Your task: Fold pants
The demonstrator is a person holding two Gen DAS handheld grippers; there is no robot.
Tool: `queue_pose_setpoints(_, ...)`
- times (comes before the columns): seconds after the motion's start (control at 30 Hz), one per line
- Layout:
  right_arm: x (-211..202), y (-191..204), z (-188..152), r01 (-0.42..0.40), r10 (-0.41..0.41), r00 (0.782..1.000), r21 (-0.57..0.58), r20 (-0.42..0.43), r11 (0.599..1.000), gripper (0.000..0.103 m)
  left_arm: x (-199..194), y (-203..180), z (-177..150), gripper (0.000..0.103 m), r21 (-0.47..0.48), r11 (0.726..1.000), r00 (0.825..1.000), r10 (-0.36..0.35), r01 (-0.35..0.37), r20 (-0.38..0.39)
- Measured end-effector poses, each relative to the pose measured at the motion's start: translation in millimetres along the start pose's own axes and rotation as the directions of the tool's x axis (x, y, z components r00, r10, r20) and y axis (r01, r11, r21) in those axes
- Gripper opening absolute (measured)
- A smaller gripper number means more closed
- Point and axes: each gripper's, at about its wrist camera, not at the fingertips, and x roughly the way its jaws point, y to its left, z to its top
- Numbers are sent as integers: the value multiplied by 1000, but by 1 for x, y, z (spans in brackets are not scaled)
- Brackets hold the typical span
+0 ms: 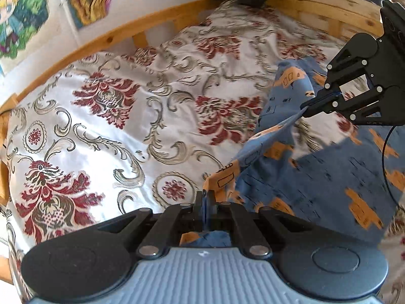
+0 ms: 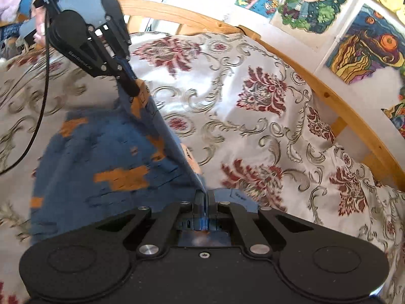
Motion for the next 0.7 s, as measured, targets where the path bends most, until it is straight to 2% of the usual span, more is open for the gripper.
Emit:
queue_pose_setpoints(0.17,-20,44,-22,12,-12,1000,22,-26,1000,0,-17,-38,-29,1,105,994,1000,15,-16,14)
queue_pose_setpoints(0.3,-33,76,-38,40,-39,998,15,-43,999,0,-25,-63,-54,1,154,988,1000,-2,-2,24)
queue_pose_setpoints(0.43,-30,105,-49,61,-61,996,-15,-66,998,0,-23,-82,-76,1,204,979,1000,-3,1,9)
queue_pose_setpoints(0.7,-12,125,-67,90,-94,992,-48,-83,995,0,-13,-99,-103,1,259,965,1000,27,-24,-6)
